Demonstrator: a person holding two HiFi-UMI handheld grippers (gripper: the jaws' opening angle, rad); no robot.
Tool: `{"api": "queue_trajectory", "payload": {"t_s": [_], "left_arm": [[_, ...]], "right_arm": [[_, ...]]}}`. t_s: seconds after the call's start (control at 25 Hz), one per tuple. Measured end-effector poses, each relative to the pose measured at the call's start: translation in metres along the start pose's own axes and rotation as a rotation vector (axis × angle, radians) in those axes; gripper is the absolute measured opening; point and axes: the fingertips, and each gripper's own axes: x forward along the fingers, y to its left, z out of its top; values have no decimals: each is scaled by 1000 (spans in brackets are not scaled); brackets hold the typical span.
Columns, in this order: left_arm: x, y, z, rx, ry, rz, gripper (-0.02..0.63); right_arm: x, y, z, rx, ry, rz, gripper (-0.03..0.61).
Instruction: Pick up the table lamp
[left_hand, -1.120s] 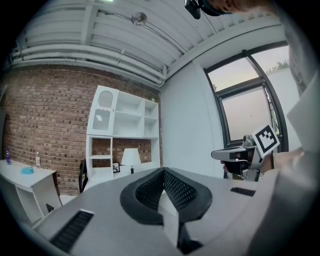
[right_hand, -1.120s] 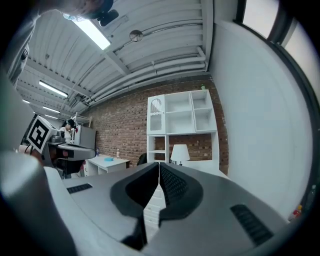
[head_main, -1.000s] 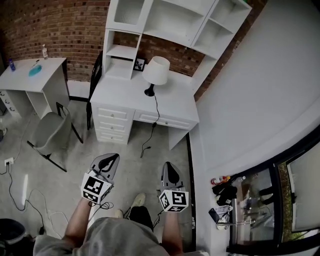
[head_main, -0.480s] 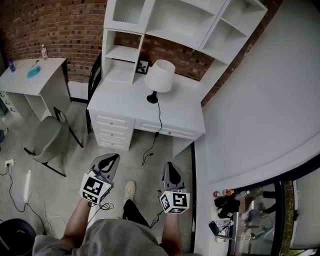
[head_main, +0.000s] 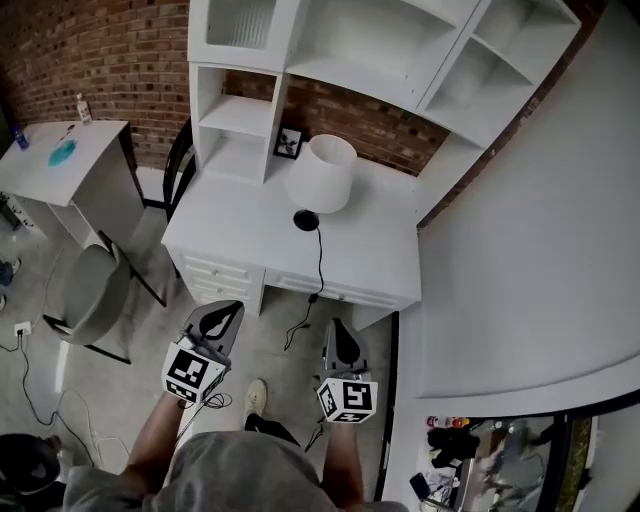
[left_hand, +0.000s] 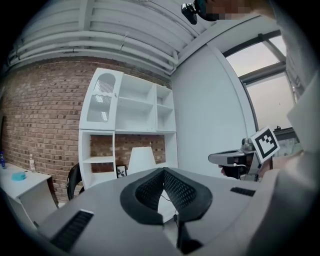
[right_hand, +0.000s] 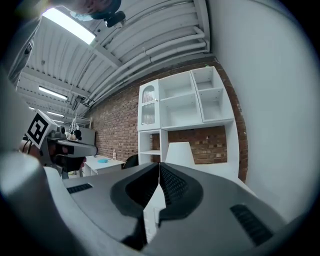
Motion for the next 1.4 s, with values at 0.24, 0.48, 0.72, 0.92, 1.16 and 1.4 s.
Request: {"api": "queue_trajectory", "payload": {"t_s": [0.24,0.48,0.72,0.92,1.16,1.4], "left_arm": [[57,10,-5,-12,2,-9,3],[92,20,-13,-14,18,-15,3],[129,27,-13,-15,34,-37,3],[164,38,-24,-17,46,-79,3],[209,58,-36,-34,47,-118,3],[253,88,-57,-42,48,-121,3]], "right_arm": [[46,-33,-10,8,-1,18,23],[73,-57,-17,27,4,8,23],[96,-72,-19,10,9,17,23],[118,-87,-30,38,21,-18,23],[149,-105,-45,31,32,-73,23],[188,-122,-59,34,43,-103,23]]}}
